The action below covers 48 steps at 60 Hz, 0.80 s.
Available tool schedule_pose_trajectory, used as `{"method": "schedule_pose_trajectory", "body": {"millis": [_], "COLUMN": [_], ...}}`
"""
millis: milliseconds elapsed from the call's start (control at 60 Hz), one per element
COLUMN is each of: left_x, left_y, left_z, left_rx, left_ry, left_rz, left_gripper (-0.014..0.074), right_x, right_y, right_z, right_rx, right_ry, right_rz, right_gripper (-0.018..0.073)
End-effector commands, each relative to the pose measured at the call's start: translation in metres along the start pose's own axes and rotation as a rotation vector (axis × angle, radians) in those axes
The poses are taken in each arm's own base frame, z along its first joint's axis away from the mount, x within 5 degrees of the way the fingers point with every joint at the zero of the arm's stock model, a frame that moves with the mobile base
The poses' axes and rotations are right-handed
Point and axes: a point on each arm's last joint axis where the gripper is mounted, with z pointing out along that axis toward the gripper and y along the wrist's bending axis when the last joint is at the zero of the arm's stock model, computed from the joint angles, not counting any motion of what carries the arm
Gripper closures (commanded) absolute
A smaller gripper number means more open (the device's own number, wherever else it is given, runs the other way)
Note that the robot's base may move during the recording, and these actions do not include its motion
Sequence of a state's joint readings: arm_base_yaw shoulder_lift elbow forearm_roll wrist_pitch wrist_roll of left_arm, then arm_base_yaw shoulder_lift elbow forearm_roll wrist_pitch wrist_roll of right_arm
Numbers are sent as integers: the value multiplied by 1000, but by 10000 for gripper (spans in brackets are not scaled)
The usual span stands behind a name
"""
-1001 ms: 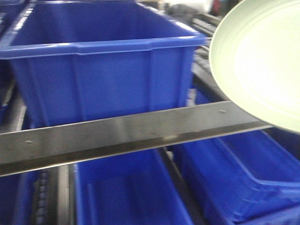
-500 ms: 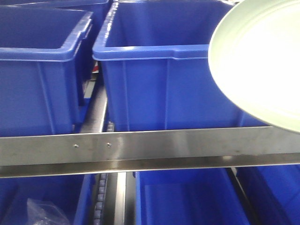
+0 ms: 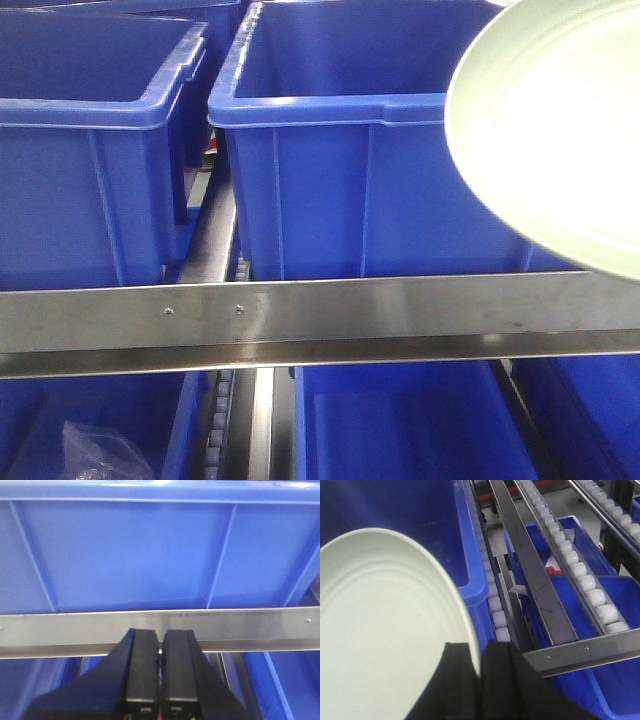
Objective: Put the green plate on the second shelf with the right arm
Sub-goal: 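Bring the held plate up to the rack's second shelf, then lower the plate onto the shelf and open the right gripper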
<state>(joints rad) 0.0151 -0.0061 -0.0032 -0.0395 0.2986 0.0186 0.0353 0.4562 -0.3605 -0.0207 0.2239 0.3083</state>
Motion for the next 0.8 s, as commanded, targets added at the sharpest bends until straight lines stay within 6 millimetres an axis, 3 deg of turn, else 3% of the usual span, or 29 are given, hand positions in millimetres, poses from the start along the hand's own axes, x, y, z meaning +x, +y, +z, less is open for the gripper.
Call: {"method": "schedule_pose_trajectory", "body": {"millis": [0, 784], "left_x": [5, 5], "left_y": [0, 0], "left_z": [2, 2], "left_rx": [-1, -1], "left_ry": [-61, -61], "left_rz": [1, 1], "left_gripper": [472, 472], "right_x": [-20, -20], "right_y": [5, 5], "right_z": [-3, -3], "right_rx": [-36, -37], "right_ry": [-135, -138], "right_rz": [-2, -2], "right_gripper": [505, 505]}}
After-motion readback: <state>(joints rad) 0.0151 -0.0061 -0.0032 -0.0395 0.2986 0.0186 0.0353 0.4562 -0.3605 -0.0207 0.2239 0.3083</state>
